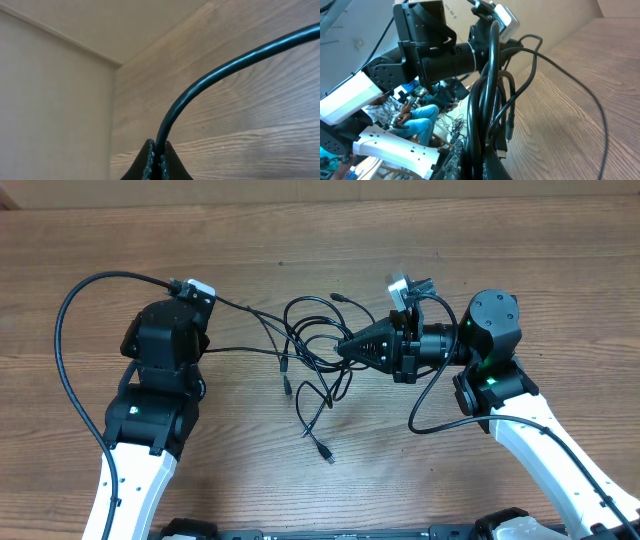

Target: Untangle cables

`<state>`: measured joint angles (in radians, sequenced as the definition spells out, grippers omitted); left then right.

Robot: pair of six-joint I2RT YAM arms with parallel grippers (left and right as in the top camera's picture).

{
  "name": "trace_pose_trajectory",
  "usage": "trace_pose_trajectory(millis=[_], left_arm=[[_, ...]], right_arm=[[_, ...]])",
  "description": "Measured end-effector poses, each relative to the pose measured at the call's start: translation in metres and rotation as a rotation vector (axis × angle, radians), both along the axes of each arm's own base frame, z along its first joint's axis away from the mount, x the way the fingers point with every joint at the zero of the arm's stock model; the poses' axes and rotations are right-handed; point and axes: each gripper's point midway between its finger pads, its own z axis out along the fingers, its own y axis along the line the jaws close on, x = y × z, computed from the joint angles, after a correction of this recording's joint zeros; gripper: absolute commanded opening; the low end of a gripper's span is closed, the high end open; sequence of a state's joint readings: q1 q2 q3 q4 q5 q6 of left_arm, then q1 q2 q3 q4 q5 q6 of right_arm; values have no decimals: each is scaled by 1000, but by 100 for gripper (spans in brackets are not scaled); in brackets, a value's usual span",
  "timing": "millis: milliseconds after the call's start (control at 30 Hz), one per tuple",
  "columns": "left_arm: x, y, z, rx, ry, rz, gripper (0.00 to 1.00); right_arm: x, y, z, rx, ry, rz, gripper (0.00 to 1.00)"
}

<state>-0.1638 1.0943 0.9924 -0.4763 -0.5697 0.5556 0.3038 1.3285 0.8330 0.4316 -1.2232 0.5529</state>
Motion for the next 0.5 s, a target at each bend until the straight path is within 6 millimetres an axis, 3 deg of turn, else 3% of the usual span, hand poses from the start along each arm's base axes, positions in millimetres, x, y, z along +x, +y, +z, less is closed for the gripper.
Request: trace_pose_trajectory(millis=[500], left_arm=[[10, 0, 18, 191, 13, -97, 4]], right_arm=[[1, 0, -1, -2, 5, -5, 4]])
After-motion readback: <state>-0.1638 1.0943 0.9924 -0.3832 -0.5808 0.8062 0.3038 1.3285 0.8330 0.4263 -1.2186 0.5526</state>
